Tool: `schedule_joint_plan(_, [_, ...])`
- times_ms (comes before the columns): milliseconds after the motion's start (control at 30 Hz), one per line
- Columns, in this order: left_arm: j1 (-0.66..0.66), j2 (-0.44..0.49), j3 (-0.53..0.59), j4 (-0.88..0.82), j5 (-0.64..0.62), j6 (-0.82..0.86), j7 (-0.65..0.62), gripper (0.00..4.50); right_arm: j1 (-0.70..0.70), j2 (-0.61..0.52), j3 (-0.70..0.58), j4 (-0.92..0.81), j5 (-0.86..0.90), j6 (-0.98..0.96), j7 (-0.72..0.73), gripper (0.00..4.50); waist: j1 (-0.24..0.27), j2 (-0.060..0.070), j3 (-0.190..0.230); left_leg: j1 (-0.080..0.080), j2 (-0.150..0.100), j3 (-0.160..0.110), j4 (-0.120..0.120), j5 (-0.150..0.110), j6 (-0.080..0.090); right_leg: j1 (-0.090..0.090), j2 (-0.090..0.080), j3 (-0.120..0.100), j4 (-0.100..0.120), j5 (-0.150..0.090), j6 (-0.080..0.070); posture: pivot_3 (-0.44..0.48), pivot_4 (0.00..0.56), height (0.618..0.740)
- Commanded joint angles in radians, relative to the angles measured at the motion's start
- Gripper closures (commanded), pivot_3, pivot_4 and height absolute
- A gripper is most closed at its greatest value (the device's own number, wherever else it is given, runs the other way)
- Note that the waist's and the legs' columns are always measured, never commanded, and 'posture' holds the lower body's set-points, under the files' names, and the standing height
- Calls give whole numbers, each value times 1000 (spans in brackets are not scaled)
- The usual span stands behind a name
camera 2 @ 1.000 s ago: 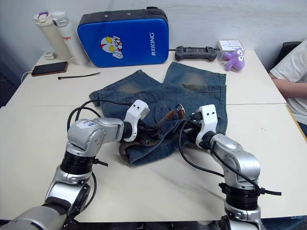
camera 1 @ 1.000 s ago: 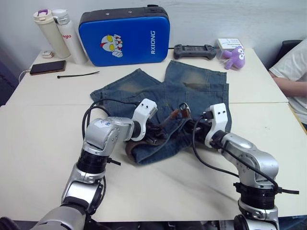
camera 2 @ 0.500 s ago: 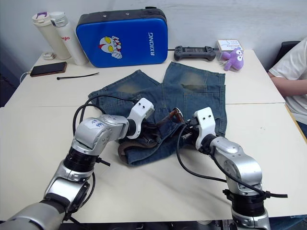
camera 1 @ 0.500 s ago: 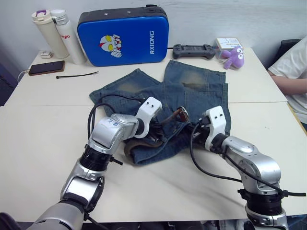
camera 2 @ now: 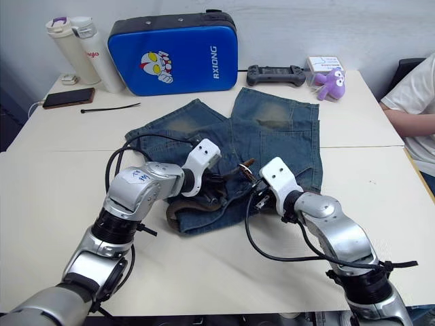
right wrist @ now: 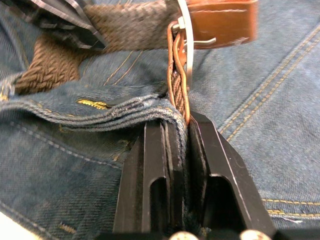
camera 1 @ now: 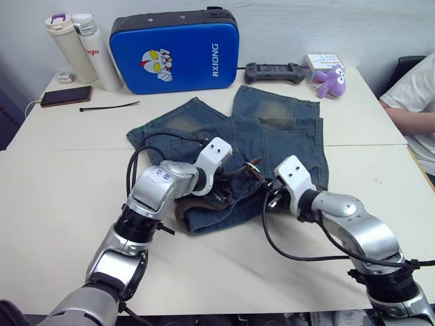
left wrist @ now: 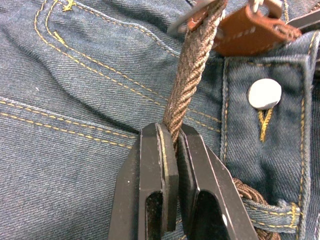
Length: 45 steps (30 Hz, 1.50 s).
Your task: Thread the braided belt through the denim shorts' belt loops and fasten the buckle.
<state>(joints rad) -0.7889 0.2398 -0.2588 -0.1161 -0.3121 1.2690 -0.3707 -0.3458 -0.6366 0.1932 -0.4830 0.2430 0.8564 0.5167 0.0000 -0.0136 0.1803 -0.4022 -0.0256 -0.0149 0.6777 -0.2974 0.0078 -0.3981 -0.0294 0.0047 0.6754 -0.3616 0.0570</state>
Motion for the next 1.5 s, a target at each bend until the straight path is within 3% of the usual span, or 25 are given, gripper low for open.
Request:
schedule_joint_plan(33, [-27,-31,-9,-43,-23,-6,-21,4500,-21,-33,55,-75,4,-64,93,4434,-1,0,0,0,0,0,0,0,0,0,0,0,0,0,0,0,150,740])
schedule_joint_plan(233, [-37,-40,-50,-26,1,-33,-29,4500,-45,-117,102,-89,-41,-123,190,4434,0,0,0,0,0,0,0,0,0,0,0,0,0,0,0,0,150,740])
schedule_joint_plan(367, [-42,-47,-49,-21,3,-40,-30,4500,-53,-113,55,-69,-37,-140,203,4434,2,0,0,0,0,0,0,0,0,0,0,0,-1,0,0,0,150,740])
schedule_joint_plan(467, [-39,-36,-51,-22,4,-42,-36,4500,-61,-136,-24,-80,17,-126,249,3195,1,0,0,0,0,0,0,0,0,0,0,0,-1,0,0,0,150,740])
schedule_joint_plan(667, [-35,-10,-69,-26,11,-56,-49,4500,-69,-242,-200,-84,167,-81,397,209,5,0,0,0,0,0,0,0,1,1,0,0,-1,0,0,0,150,740])
schedule_joint_plan(700, [-36,-5,-75,-26,12,-61,-55,4500,-75,-266,-219,-74,177,-88,420,88,5,0,0,0,0,0,0,0,1,1,0,0,-2,0,0,0,150,740])
schedule_joint_plan(800, [-47,29,-118,-34,18,-101,-98,4500,-122,-309,-213,-4,117,-182,432,88,5,0,0,0,0,0,0,-1,1,1,0,0,-2,0,0,0,150,740])
schedule_joint_plan(933, [-59,55,-152,-50,33,-169,-140,4500,-211,-338,-96,137,-57,-398,449,88,-1,0,0,1,0,0,0,0,1,1,0,0,-2,0,0,0,150,740])
schedule_joint_plan(1167, [-67,47,-159,-56,61,-237,-159,4500,-369,-285,84,408,-276,-750,514,88,2,0,0,0,0,1,1,0,1,1,0,0,-2,0,0,0,150,740])
schedule_joint_plan(1367, [-67,57,-166,-52,88,-264,-172,4500,-468,-228,149,537,-370,-951,559,88,0,0,0,0,0,1,1,0,1,1,0,0,-2,0,0,0,150,740])
schedule_joint_plan(1433, [-66,57,-162,-50,92,-267,-174,4500,-472,-219,143,550,-370,-965,569,467,1,0,0,0,0,1,1,0,1,1,0,0,-2,0,0,0,150,740])
schedule_joint_plan(1500, [-66,57,-155,-47,97,-269,-173,4500,-469,-216,135,555,-367,-974,587,1172,2,0,0,0,0,1,2,0,1,1,0,0,-1,0,0,0,150,740])
